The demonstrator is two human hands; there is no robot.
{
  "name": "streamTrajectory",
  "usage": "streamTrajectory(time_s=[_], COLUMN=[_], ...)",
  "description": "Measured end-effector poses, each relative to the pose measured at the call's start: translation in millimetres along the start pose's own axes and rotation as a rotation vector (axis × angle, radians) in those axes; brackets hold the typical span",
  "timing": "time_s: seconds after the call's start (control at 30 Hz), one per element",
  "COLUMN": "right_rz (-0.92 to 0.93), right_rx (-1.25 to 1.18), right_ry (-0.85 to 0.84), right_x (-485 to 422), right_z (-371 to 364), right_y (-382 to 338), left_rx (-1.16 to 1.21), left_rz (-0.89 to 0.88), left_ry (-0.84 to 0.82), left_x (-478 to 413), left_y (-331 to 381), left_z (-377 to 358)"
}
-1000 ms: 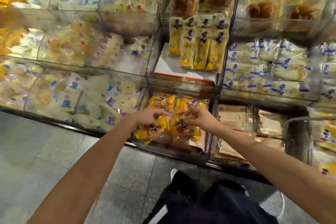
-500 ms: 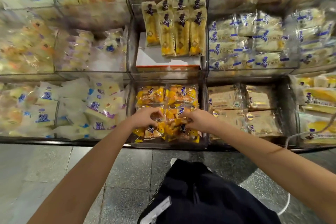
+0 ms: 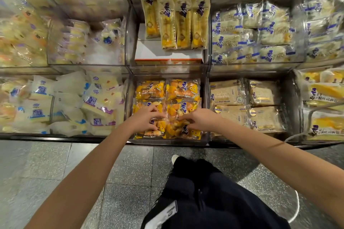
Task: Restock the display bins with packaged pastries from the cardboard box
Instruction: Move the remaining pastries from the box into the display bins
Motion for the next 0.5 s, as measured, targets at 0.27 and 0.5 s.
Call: streamTrajectory(time_s=[0.27, 0.5], right_rz=[0.066, 0.053], right_rx=[0.003, -0.005], right_ry=[0.06, 0.077], right_x=[-5.5, -10.2], right_z=[-5.9, -3.0], right_y=[-0.1, 1.7], left_rx=[-0.233, -0.08], left_rz=[-0.045, -0.01], left_ry=[0.031, 0.147], left_x=[27.1, 21.2], left_y=[-8.3, 4.0], left_z=[-6.5, -2.2])
Point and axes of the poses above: each hand's wrist, its own x-axis away from the middle knuckle, its own z-axis out of the back of the hand, y = z × x, the point moved 10 cm from there along -x, towards the middle knuckle, and after that the axes turned 5 degrees about -y, right-handed, at the moved point
